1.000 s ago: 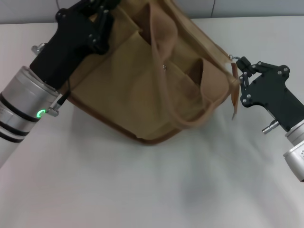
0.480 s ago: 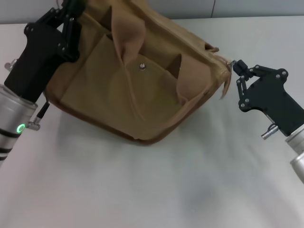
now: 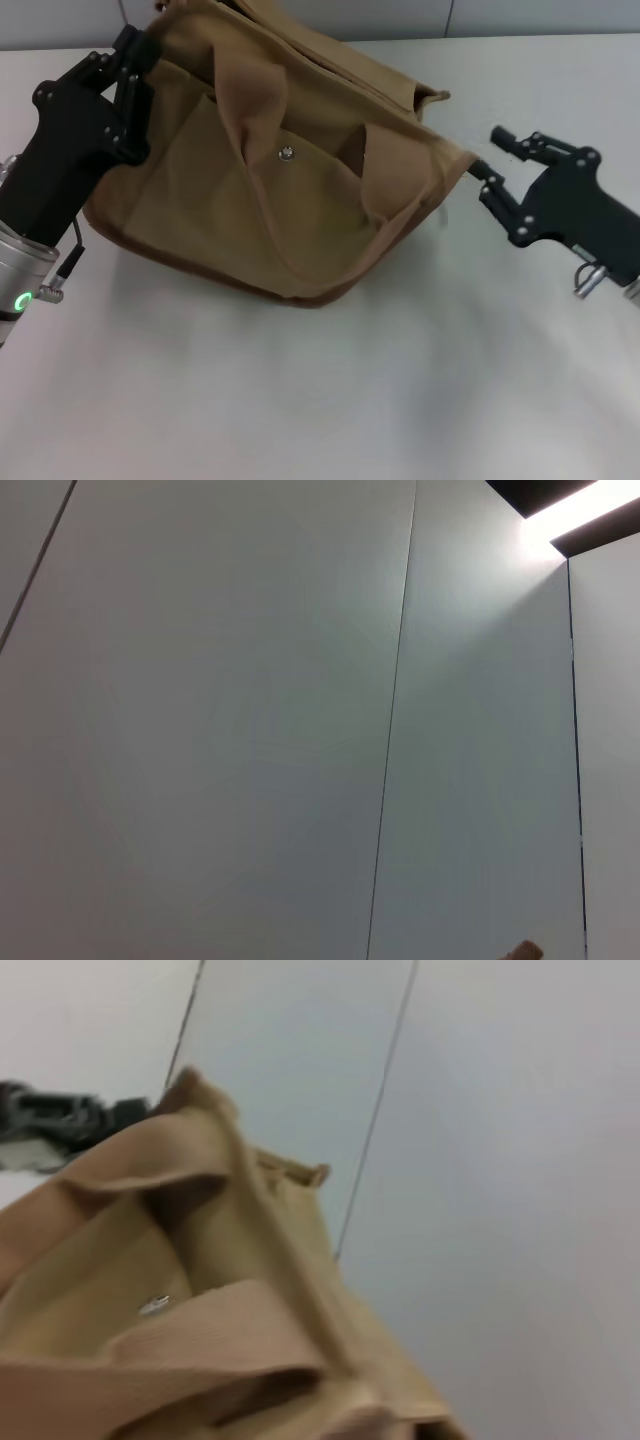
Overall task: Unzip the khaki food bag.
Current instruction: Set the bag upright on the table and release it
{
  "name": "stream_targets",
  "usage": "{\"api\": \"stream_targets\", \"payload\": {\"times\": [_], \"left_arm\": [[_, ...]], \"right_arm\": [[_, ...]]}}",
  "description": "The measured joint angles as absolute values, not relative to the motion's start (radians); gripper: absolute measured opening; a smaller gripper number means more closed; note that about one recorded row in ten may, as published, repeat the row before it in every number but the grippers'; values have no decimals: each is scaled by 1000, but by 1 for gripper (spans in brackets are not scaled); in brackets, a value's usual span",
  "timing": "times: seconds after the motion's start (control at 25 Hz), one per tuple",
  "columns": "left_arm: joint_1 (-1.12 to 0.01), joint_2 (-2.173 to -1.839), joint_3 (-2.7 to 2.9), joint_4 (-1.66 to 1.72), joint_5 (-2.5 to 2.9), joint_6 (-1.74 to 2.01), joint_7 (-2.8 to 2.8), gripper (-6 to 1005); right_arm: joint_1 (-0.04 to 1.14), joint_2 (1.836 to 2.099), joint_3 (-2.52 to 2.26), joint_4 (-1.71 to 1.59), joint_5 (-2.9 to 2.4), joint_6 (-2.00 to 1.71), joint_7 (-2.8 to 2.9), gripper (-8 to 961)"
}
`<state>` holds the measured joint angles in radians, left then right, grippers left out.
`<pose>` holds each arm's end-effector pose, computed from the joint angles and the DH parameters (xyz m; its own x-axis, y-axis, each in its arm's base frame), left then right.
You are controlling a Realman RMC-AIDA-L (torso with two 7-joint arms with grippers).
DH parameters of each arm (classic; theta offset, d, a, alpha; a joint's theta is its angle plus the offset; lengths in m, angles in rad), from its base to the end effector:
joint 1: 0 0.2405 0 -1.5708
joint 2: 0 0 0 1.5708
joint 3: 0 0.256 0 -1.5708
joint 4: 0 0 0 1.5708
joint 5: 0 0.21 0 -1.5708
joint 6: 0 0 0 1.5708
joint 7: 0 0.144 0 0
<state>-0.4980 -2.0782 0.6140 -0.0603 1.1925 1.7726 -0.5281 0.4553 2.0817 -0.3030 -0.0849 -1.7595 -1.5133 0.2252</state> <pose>-0.2574 0.2889 -0.0099 0.3756 -0.2289 0.8981 0.6202 -0.6580 -0.4271 0.2926 0.2905 -0.0359 0.7907 0.2424 -0.5621 -0.2973 -0.6505 -0.6989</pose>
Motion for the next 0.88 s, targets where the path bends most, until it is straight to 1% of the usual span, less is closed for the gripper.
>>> {"api": "stream_targets", "payload": {"times": [0.12,0.16,0.32,0.56,0.64,0.68,0.76,0.84,0.88], "left_arm": [[-491,-2078,622,-49,1193,1773,-529,69],[-490,-2078,627,-46,1193,1771,-530,69],[-486,-2077,633,-44,1193,1768,-530,70],[-476,-2075,651,-38,1193,1767,-532,69],[-474,-2075,652,-38,1194,1767,-532,69],[-473,-2075,652,-38,1194,1767,-533,68],[-472,-2075,652,-38,1194,1767,-533,67],[-468,-2074,652,-38,1193,1766,-535,67],[-468,-2074,652,-38,1193,1766,-535,66]], "right_arm": [[452,2080,-305,-177,-1760,-1528,350,328],[453,2079,-310,-245,-1761,-1524,434,369],[461,2079,-312,-309,-1760,-1508,490,535],[527,2080,-361,-335,-1765,-1407,478,556],[572,2086,-410,-302,-1760,-1322,399,563],[572,2086,-410,-302,-1760,-1322,399,567],[608,2088,-417,-259,-1755,-1275,338,574],[662,2088,-412,-212,-1753,-1218,271,564],[662,2088,-412,-212,-1753,-1218,271,559]]}}
